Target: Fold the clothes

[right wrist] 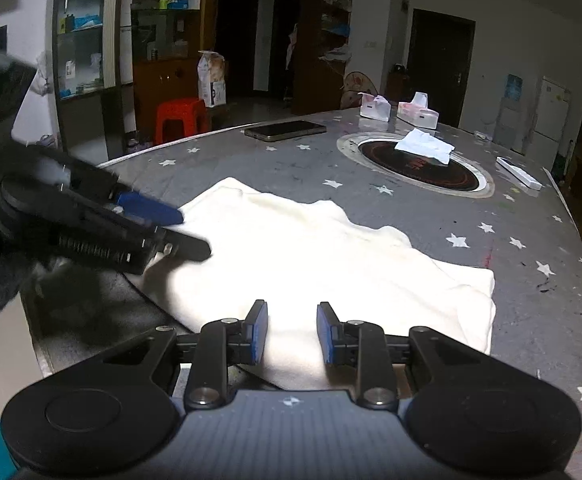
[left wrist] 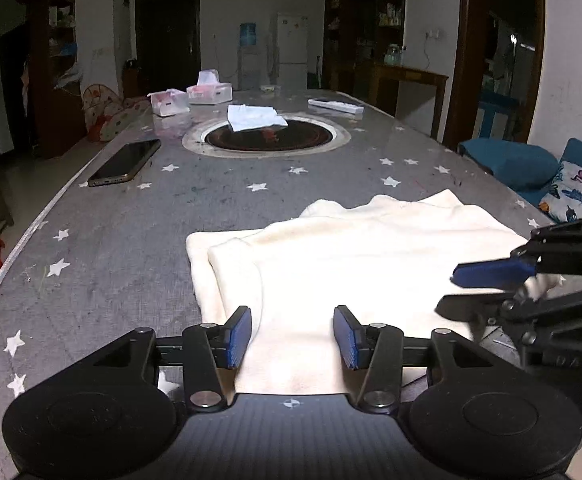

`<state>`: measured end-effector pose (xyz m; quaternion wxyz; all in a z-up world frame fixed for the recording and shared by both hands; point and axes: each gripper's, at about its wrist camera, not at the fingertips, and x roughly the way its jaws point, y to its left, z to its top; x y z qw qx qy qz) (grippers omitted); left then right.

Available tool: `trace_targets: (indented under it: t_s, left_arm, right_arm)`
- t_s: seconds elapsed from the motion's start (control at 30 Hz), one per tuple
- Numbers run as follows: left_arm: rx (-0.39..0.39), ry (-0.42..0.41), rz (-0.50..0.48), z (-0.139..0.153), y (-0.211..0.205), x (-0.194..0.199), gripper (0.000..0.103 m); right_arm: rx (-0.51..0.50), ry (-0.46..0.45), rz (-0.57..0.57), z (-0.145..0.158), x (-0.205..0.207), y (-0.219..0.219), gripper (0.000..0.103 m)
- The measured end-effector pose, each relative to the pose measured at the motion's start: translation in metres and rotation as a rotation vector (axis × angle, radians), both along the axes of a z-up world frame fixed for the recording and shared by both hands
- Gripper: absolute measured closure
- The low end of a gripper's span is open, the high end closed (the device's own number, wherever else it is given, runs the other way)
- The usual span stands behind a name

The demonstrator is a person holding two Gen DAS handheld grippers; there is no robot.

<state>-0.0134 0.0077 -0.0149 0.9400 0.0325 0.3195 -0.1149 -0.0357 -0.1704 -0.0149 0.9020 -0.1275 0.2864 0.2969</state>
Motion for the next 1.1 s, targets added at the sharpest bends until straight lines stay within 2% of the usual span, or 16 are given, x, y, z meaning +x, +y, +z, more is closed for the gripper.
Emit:
trace_targets:
  t_s: [0.3, 0.37, 0.47, 0.53, 0.7, 0.87, 0.9, 1.0, 1.03, 1.1]
  left_arm:
    - [-0.023, 0.011, 0.033, -0.002, 0.007, -0.001, 0.047]
    - [-0.030, 0.009, 0.039, 0.001, 0.009, -0.002, 0.046]
    - [-0.029, 0.001, 0.053, 0.005, 0.011, -0.003, 0.040]
    - [-0.035, 0.004, 0.066, 0.007, 0.014, -0.001, 0.037]
    - [-0.069, 0.017, 0.085, 0.008, 0.019, 0.003, 0.027]
    - [-0.106, 0.019, 0.092, 0.011, 0.023, 0.006, 0.016]
    - [-0.108, 0.020, 0.094, 0.011, 0.023, 0.007, 0.014]
    - [-0.113, 0.024, 0.097, 0.011, 0.023, 0.009, 0.012]
    - [-0.115, 0.026, 0.099, 0.011, 0.024, 0.010, 0.011]
    - [-0.122, 0.028, 0.104, 0.011, 0.025, 0.011, 0.008]
  right_arm:
    - [-0.005, -0.015, 0.014, -0.004, -0.009, 0.004, 0.071]
    - [0.007, -0.016, 0.007, 0.000, -0.008, 0.002, 0.067]
    - [0.015, -0.015, 0.002, 0.003, -0.007, -0.001, 0.060]
    - [0.017, -0.012, -0.010, 0.004, -0.005, -0.002, 0.049]
    - [0.040, 0.001, -0.017, 0.007, -0.004, -0.004, 0.044]
    - [0.037, -0.013, -0.025, 0.010, -0.005, -0.005, 0.031]
    - [0.040, -0.014, -0.030, 0.010, -0.005, -0.005, 0.025]
    - [0.048, -0.018, -0.048, 0.011, -0.005, -0.007, 0.021]
    - [0.053, -0.018, -0.056, 0.012, -0.005, -0.008, 0.015]
    - [0.062, -0.020, -0.074, 0.013, -0.004, -0.010, 0.009]
